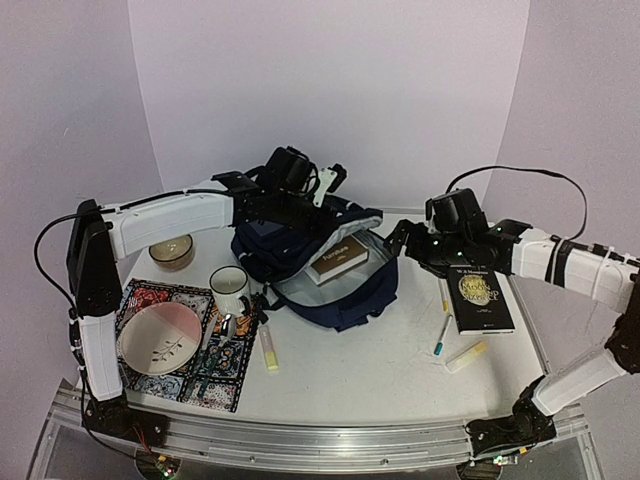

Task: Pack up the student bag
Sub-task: Place the book in the largest pocket of the bag, then place the largest pocket of the bag in the student bag.

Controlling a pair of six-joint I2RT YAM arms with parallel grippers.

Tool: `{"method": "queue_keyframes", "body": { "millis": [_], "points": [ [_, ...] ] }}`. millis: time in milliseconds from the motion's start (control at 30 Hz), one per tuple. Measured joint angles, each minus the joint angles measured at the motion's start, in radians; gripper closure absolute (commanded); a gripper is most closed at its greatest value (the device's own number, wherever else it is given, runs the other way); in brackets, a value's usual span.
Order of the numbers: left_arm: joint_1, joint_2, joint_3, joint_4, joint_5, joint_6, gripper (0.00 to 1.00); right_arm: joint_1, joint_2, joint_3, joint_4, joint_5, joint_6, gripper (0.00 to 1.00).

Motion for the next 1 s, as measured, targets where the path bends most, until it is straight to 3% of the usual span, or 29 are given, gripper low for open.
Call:
{"method": "queue_keyframes", "body": {
  "millis": [267,433,700,1000],
  "points": [
    [0.0,0.0,-0.09,0.059,0.053,0.0,1.0,-0.106,0.012,0.103,-0.171,0.169,-0.242,0.02],
    [-0.003,-0.001,-0.168,0.089,0.088,-0.018,0.96,-0.148,0.155,0.241,-0.213,0.285,-0.387,0.04],
    [-0.004,-0.015,-0.254,0.094,0.115,-0.086,0.56,-0.16,0.457,0.451,-0.232,0.43,-0.56,0.11],
    [0.004,-0.172,-0.33,0.109,0.091,-0.185,0.36,-0.188,0.646,0.579,-0.254,0.56,-0.676,0.27]
  ]
}}
